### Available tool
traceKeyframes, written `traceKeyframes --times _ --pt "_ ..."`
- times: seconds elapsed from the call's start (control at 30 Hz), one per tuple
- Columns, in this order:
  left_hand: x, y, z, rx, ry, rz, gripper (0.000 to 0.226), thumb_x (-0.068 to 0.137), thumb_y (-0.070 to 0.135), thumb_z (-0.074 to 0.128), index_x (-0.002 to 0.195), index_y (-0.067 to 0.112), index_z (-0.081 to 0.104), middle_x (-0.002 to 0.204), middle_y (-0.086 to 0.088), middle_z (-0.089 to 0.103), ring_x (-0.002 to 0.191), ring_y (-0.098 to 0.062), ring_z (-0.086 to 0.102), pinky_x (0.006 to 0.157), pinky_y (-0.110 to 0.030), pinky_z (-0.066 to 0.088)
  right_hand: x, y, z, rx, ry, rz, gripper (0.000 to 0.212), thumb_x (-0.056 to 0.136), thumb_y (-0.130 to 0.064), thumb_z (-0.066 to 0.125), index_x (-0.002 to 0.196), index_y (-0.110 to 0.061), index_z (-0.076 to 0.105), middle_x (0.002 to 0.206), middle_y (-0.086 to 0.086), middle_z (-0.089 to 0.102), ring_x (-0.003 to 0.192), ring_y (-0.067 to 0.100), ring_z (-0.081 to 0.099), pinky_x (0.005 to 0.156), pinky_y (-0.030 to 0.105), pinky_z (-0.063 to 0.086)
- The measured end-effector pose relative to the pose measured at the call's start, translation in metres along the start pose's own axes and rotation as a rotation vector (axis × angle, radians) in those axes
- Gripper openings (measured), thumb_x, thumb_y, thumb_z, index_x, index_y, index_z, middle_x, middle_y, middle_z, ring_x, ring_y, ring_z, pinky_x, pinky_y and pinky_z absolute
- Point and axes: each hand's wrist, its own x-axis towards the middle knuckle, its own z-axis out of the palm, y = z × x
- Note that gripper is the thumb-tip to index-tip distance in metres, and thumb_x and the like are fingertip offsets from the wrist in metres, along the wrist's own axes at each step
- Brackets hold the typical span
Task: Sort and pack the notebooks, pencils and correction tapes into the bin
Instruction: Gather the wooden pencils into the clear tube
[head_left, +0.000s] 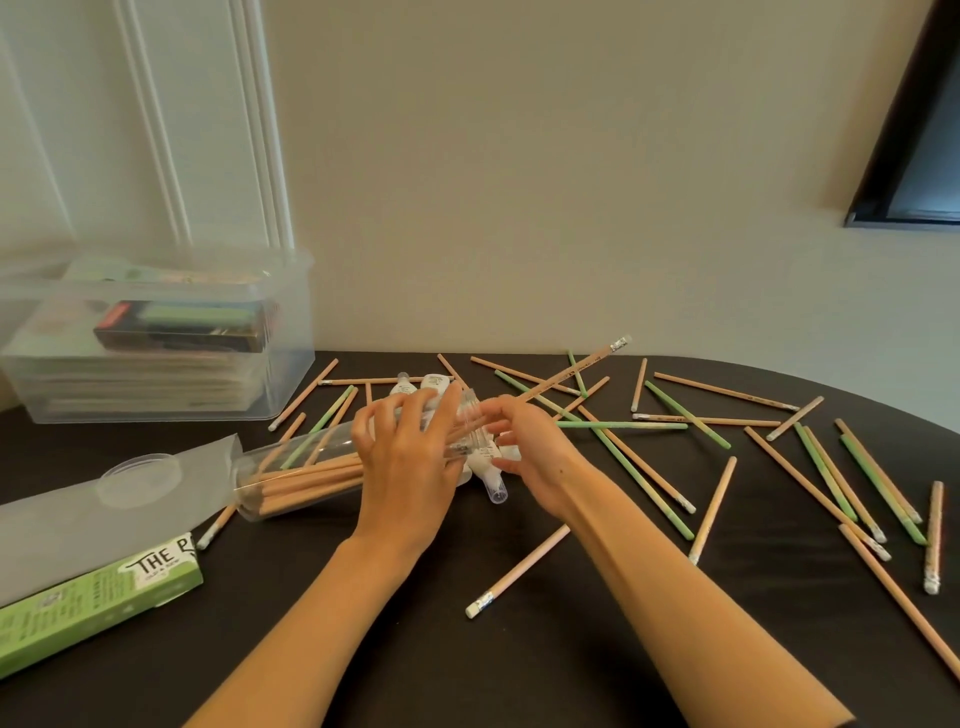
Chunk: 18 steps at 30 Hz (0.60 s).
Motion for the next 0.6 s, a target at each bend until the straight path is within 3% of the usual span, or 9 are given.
traceKeyframes --times 0.1,0.2,0.3,0.47,0.6 --pt "0.007 0.007 -0.003 -0.058 0.069 -0.046 0.073 0.047 0.015 0.091 0.115 0.008 0.064 0.103 -0.016 0.066 0.095 -0.04 0.062 0.083 -0.054 0.043 0.003 -0.009 0.0 -0.046 -0.133 -0.001 0.016 0.084 -0.017 0.051 0.092 -0.012 0.063 0.113 0.0 0.051 0.11 0.015 0.045 0.086 0.033 0.043" --pt "0.021 0.013 -0.011 -0.113 0.101 -0.128 0.074 0.051 0.016 0.09 0.119 0.007 0.062 0.104 -0.017 0.065 0.096 -0.041 0.06 0.086 -0.056 0.041 0.001 -0.037 -0.001 -0.065 -0.286 -0.031 0.016 0.087 -0.016 0.045 0.081 -0.012 0.059 0.085 0.002 0.065 0.089 0.016 0.06 0.077 0.032 0.049" --pt "0.034 0.017 -0.016 -0.202 0.117 -0.234 0.071 0.057 0.019 0.087 0.122 0.008 0.06 0.107 -0.017 0.064 0.1 -0.041 0.056 0.088 -0.056 0.037 0.001 -0.062 0.0 -0.144 -0.188 -0.117 0.018 0.085 -0.015 0.047 0.071 -0.014 0.057 0.064 -0.004 0.065 0.073 0.012 0.062 0.076 0.031 0.05" --pt "0.059 0.018 -0.027 -0.306 0.169 -0.323 0.069 0.061 0.03 0.084 0.121 0.007 0.059 0.105 -0.016 0.064 0.098 -0.037 0.057 0.088 -0.051 0.038 -0.001 -0.107 0.005 -0.353 -0.066 -0.213 0.007 0.079 -0.005 0.054 0.075 -0.006 0.06 0.079 0.006 0.062 0.077 0.016 0.06 0.07 0.027 0.052" --pt "0.066 0.013 -0.034 -0.503 0.134 -0.35 0.07 0.071 0.034 0.076 0.132 0.014 0.047 0.111 -0.01 0.058 0.104 -0.025 0.055 0.092 -0.043 0.043 -0.004 -0.13 0.012 -0.529 -0.127 -0.224 0.023 0.082 -0.01 0.055 0.098 0.003 0.065 0.096 0.007 0.065 0.084 0.014 0.059 0.07 0.024 0.048"
